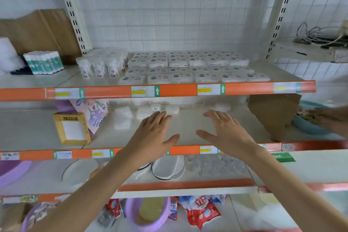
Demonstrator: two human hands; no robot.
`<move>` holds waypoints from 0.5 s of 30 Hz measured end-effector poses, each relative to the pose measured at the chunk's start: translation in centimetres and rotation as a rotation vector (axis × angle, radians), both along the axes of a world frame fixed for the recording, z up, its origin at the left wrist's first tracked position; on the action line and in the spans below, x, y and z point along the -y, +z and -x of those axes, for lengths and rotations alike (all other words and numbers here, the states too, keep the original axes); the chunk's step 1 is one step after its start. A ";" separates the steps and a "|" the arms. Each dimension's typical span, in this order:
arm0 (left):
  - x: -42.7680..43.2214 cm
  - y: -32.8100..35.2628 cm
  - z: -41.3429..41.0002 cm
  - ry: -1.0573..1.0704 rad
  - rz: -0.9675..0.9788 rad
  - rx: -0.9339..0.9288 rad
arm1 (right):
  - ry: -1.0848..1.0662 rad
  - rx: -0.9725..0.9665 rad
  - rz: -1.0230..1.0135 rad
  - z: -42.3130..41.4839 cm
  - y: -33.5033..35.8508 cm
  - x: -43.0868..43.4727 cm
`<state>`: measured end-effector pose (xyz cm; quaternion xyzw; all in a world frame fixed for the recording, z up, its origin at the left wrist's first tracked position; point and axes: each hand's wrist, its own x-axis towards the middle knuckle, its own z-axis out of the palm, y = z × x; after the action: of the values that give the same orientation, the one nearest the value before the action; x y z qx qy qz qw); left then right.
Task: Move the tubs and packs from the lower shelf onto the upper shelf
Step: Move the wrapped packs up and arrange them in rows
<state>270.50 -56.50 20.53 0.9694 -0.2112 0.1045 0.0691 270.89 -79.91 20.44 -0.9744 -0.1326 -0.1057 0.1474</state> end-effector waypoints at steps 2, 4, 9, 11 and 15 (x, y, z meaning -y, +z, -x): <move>0.1 -1.9 -0.7 0.020 -0.011 -0.021 | -0.010 -0.027 0.007 -0.7 -1.6 0.0; 0.3 -3.5 -1.7 0.025 -0.021 -0.048 | -0.032 -0.042 0.009 -2.0 -3.2 0.0; 1.4 -8.1 -6.2 0.057 -0.032 -0.115 | -0.092 -0.097 0.005 -6.6 -7.7 0.8; 1.8 -10.3 -9.0 0.081 -0.034 -0.134 | -0.110 -0.100 0.007 -9.1 -9.7 1.5; 2.7 -15.1 -14.9 0.132 -0.051 -0.148 | -0.163 -0.087 0.042 -15.1 -13.8 3.1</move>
<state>285.42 -59.15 5.45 0.9877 -0.1439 0.0316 0.0526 285.95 -83.03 6.66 -0.9885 -0.0486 -0.0720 0.1236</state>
